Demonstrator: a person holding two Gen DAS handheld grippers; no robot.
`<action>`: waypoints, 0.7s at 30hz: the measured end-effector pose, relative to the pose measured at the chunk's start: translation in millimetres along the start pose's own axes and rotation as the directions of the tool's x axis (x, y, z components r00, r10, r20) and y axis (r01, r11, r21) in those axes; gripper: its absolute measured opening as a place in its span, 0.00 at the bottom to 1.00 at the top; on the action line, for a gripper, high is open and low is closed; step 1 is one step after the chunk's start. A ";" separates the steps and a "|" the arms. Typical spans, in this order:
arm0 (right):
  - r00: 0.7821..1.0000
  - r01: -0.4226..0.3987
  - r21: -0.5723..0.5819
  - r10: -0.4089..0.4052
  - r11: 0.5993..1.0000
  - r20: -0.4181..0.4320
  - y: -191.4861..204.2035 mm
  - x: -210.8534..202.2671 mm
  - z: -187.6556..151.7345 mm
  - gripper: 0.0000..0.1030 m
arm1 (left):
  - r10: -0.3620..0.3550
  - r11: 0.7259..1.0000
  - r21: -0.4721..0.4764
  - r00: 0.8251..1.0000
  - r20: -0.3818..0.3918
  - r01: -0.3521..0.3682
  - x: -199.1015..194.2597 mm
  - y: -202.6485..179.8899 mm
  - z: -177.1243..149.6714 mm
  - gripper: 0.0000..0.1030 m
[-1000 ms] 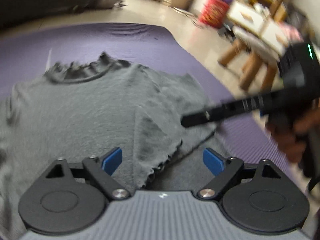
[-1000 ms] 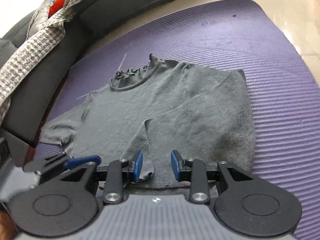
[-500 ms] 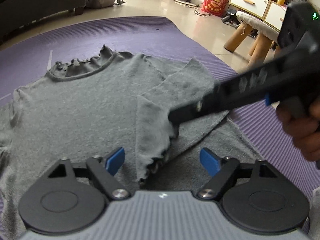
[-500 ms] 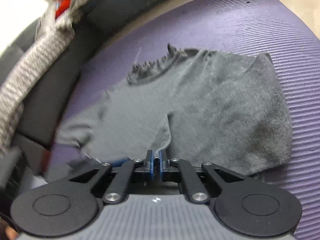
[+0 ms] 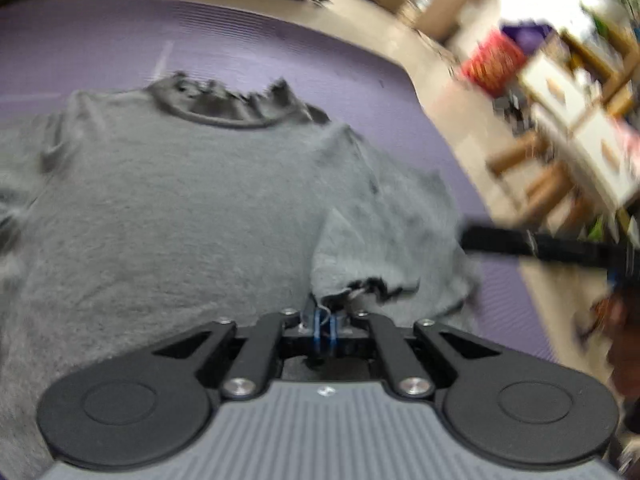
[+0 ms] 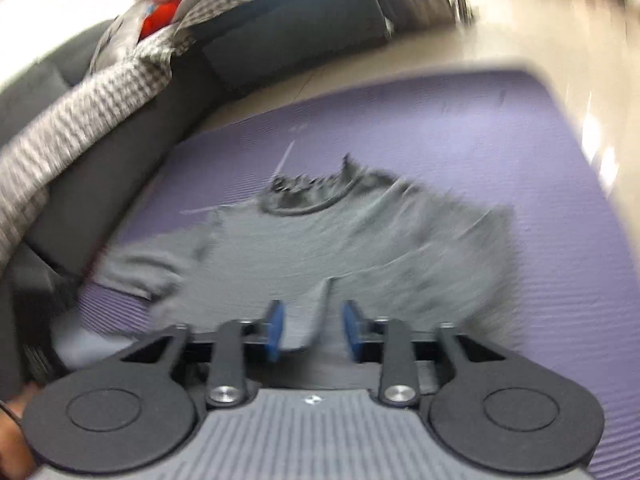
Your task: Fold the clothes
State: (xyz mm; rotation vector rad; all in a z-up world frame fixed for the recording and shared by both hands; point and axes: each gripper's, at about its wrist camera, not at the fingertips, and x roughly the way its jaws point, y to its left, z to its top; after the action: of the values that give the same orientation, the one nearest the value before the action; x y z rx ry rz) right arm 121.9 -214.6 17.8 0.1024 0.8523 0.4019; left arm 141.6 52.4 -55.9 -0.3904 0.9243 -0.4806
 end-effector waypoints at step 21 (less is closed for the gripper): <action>0.871 0.488 -0.307 -0.477 0.817 0.117 15.5 52.6 -49.7 0.65 | 0.204 0.973 -0.164 0.942 0.268 -0.164 -89.3 -15.6 16.3 0.02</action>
State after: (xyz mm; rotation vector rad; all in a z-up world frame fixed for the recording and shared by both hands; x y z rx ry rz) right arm 110.9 -183.7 -48.5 -0.4143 0.7341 0.0541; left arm 106.0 90.5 20.0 -0.4810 0.7085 -0.1811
